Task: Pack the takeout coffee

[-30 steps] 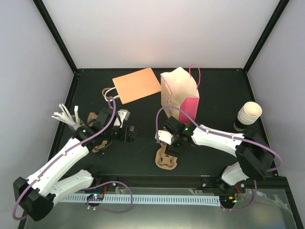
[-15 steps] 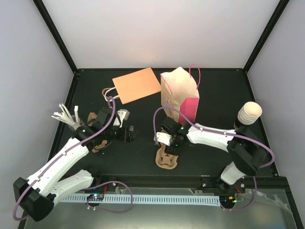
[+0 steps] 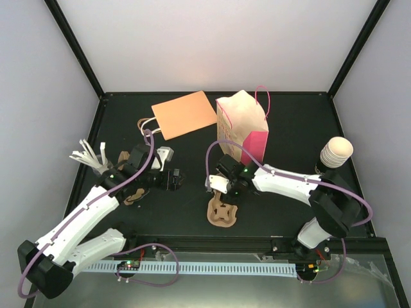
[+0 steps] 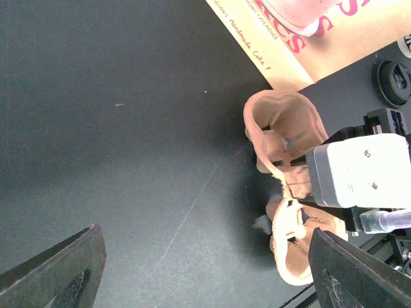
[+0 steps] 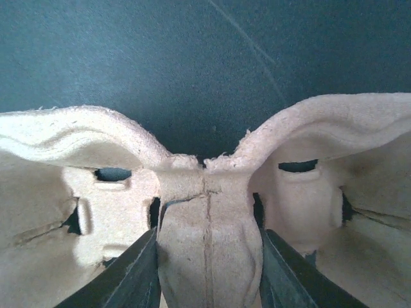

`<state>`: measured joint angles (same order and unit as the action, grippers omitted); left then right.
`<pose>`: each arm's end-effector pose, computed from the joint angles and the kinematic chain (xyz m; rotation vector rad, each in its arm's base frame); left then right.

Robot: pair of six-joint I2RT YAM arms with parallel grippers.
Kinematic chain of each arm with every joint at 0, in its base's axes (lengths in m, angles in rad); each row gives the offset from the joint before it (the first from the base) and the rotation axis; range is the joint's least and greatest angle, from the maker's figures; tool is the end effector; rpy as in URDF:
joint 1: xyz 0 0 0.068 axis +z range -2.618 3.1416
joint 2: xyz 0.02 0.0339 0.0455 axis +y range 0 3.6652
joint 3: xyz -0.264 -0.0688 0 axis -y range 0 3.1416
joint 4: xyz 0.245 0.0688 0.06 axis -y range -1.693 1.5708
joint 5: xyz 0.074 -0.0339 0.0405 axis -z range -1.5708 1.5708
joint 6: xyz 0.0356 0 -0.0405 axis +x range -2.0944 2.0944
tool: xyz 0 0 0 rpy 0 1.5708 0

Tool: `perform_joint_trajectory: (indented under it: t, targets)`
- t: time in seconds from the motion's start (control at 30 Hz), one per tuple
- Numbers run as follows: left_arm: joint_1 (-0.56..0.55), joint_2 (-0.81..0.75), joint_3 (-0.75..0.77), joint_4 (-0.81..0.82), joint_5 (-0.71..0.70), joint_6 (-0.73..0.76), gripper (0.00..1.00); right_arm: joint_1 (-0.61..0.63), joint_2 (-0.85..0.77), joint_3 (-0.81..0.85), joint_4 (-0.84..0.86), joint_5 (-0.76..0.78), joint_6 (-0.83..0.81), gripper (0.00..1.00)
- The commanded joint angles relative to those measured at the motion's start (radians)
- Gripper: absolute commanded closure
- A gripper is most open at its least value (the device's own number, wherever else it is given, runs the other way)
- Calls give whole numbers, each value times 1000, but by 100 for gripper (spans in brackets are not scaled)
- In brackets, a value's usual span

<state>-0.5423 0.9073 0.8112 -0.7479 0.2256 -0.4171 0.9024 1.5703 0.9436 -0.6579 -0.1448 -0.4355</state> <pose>0.1494 -0.0993 0.2765 0.2649 2.4979 -0.6927 0.1722 0.2263 0.1776 -1.8107 2.2419 0.2994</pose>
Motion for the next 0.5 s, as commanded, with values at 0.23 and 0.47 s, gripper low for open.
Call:
perform_joint_trajectory:
  t: [0.23, 0.47]
  targets:
    - [18, -47, 15, -16, 14, 16, 11, -2, -120, 11, -3, -60, 18, 60]
    - [21, -62, 15, -23, 9, 11, 11, -1, -189, 1, 9, -94, 28, 62]
